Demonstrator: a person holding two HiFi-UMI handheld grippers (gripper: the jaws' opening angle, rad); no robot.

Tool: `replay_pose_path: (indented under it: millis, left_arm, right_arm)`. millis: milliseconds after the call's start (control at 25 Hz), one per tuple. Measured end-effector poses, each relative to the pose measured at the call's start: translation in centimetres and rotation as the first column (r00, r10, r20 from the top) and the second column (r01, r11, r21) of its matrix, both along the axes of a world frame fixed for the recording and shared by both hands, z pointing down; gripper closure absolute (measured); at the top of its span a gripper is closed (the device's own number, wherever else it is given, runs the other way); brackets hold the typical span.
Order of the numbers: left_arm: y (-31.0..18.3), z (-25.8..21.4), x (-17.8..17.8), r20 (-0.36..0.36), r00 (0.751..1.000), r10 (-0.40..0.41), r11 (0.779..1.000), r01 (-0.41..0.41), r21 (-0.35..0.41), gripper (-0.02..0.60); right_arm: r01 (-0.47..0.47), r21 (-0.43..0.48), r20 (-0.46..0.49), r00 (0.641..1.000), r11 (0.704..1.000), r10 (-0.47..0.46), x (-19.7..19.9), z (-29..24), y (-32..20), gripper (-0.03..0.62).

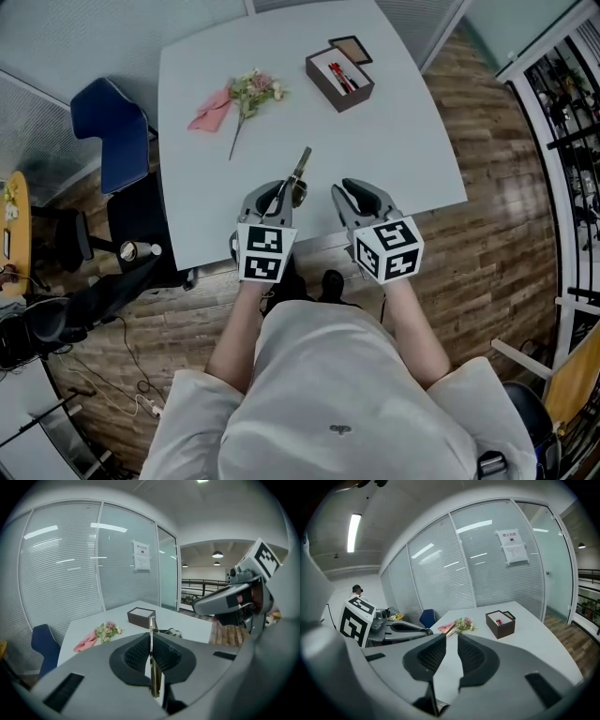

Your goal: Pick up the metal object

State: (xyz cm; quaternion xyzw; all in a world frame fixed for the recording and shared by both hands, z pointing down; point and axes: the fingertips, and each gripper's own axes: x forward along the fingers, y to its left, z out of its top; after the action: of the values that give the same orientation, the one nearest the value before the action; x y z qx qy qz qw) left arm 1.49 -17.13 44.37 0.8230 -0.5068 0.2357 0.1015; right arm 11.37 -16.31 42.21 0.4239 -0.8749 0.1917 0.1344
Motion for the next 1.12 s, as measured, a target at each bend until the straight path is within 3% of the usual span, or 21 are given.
replay_pose_path:
  millis: [360, 680, 1120]
  left_arm:
    - [1.7, -2.7, 2.6, -0.135, 0.99, -0.03, 0.998, 0.037, 0.047, 0.56]
    - [2.9, -5.3, 4.2, -0.191, 0.981, -0.036, 0.994, 0.055, 0.097, 0.56]
    - [4.6, -8.0, 3.6, -0.246, 0.966, -0.085, 0.981, 0.124, 0.149, 0.56]
  right_arm:
    - [0.006, 0.043, 0.006, 1.0, 0.999, -0.006, 2.8, -1.3, 1.9, 0.528]
    - [0.037, 0.086, 0.009, 0.999, 0.996, -0.038, 3.5, -2.9, 3.3, 0.539]
    - [0.085, 0.145, 0.032, 0.995, 0.986, -0.091, 2.4, -5.4, 4.6, 0.56]
